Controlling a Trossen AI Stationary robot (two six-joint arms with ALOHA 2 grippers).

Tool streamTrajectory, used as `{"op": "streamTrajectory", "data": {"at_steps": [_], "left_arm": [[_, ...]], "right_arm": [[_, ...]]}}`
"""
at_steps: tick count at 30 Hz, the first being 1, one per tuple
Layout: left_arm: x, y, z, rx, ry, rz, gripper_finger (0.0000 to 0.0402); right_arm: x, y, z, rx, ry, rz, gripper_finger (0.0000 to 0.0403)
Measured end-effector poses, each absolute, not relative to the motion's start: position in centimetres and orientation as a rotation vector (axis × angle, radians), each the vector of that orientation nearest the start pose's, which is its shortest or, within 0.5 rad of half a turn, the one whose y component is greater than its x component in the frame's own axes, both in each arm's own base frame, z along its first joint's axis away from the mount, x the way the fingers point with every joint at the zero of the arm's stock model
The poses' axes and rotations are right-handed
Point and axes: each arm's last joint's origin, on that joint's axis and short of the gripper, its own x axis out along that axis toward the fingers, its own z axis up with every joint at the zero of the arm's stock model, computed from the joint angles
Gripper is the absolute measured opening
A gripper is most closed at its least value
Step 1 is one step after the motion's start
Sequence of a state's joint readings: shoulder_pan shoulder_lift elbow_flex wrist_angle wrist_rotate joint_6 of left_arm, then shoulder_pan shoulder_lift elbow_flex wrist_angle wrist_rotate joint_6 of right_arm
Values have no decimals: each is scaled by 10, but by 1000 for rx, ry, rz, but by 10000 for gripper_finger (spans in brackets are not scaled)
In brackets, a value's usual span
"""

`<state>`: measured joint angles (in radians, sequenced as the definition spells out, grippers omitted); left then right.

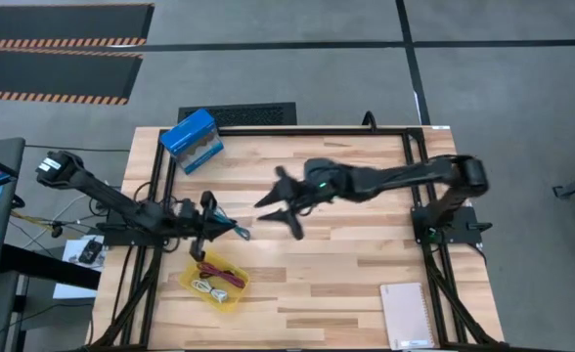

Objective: Pick and place USB-C Cables
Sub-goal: Put the blue charger cable into the yellow bin

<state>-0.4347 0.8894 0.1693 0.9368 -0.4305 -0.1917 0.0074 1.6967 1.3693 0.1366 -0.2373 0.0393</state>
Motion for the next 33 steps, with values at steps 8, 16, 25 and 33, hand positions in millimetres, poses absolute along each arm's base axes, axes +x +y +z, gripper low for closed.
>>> {"op": "streamTrajectory", "data": {"at_steps": [8,16,25,33], "left_arm": [[186,-78,256,-147,288,-14,0],[188,-109,290,-136,668,-64,0],[199,-152,258,-48,1042,-84,0],[207,-169,225,-21,1240,-136,0]], "right_arm": [[326,12,385,-9,255,88,167],[279,19,381,7,530,-122,153],[279,34,366,37,654,-150,142],[294,37,352,28,690,-150,136]]}}
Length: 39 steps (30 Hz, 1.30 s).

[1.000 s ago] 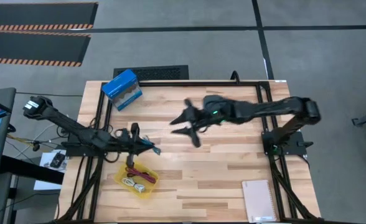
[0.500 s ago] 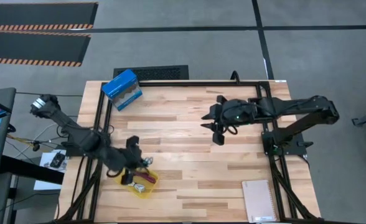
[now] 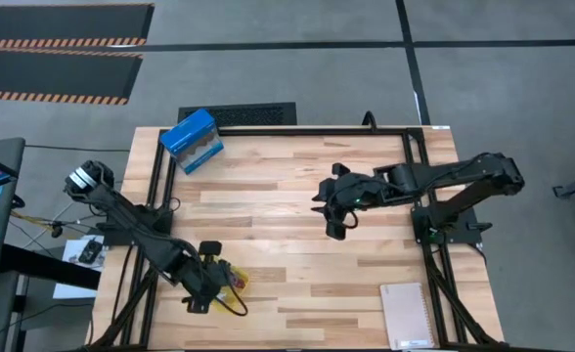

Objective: Pick and place USB-C Cables
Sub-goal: Put the blue charger cable into the yellow bin

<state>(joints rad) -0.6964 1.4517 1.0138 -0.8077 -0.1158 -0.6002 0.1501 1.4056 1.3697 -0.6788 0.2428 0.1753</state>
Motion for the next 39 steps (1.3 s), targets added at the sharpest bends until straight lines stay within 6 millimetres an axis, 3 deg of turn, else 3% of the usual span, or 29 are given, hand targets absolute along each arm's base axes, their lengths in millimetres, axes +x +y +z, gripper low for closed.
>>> {"op": "streamTrajectory", "data": {"at_steps": [9,15,25,29,39], "left_arm": [[197,-164,220,198,1332,-218,0],[195,-166,208,250,1309,-278,0],[201,-171,179,376,1419,-326,1],[203,-174,168,398,1458,-349,12],[204,-175,168,392,1456,-382,56]], "right_arm": [[296,38,350,28,692,-149,134],[295,38,352,28,688,-149,134],[297,38,352,21,678,-144,134],[297,38,352,22,676,-144,133],[297,38,352,24,677,-140,137]]}}
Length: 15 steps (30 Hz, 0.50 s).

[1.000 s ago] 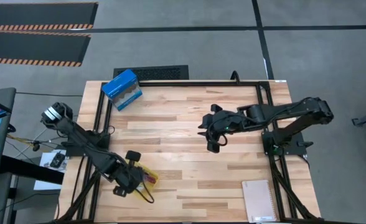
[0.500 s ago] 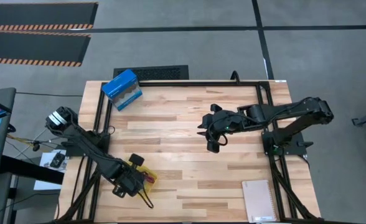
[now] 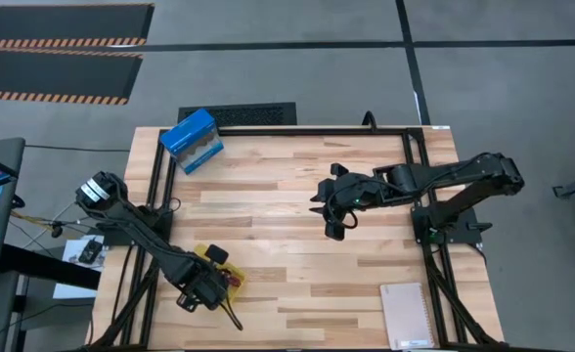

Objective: Pick and place USB-C Cables
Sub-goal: Put the blue charger cable into the yellow bin, then return to Home Position

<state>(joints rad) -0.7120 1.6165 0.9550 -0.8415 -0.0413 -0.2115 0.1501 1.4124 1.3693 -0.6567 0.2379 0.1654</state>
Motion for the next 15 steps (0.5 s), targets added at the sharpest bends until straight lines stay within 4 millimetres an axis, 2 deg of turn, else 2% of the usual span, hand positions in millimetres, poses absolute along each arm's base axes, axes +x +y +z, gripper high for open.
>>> {"op": "streamTrajectory", "data": {"at_steps": [8,12,15], "left_arm": [[205,-175,169,390,1453,-372,122],[206,-174,184,401,1505,-320,146],[207,-172,204,433,1527,-264,152]], "right_arm": [[297,38,352,27,677,-138,140],[296,38,355,13,659,-129,141],[292,37,369,-3,620,-119,138]]}}
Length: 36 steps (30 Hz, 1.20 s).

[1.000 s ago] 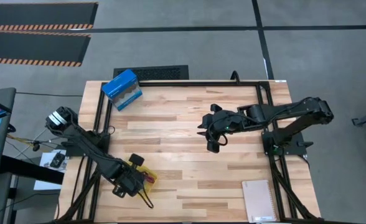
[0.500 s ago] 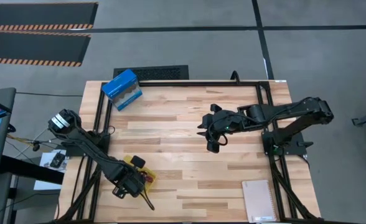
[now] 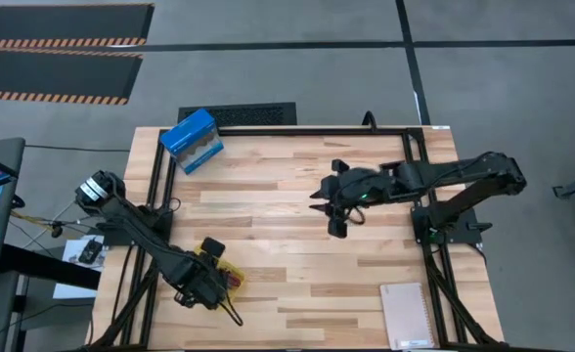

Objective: Pick and place USB-C Cables
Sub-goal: Return to Home Position

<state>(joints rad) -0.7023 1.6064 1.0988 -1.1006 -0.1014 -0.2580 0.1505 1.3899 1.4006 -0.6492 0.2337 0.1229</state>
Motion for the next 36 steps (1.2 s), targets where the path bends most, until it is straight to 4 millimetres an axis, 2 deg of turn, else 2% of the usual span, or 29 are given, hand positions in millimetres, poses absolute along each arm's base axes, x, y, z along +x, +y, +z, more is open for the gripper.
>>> {"op": "streamTrajectory", "data": {"at_steps": [4,8,11,14,17,20,25,28,32,36], "left_arm": [[210,-168,240,470,1379,-178,153],[198,-157,292,451,1079,-33,153],[179,-140,329,444,893,19,153],[154,-117,360,511,751,22,153],[128,-92,380,506,652,16,153],[104,-69,395,387,557,41,153],[60,-30,409,183,416,8,153],[36,-10,406,66,356,-70,153],[17,6,386,-52,279,-147,153],[10,11,357,-135,164,-164,153]], "right_arm": [[278,35,400,-2,541,-110,133],[255,34,425,-57,533,-89,133],[231,28,443,-103,545,-86,136],[210,23,455,-61,523,-104,137],[192,20,463,-64,481,-101,136],[172,17,472,-108,435,-88,135],[127,6,484,-65,312,-130,137],[102,3,479,-33,258,-139,136],[85,1,457,-3,171,-141,134],[73,0,425,42,88,-142,133]]}}
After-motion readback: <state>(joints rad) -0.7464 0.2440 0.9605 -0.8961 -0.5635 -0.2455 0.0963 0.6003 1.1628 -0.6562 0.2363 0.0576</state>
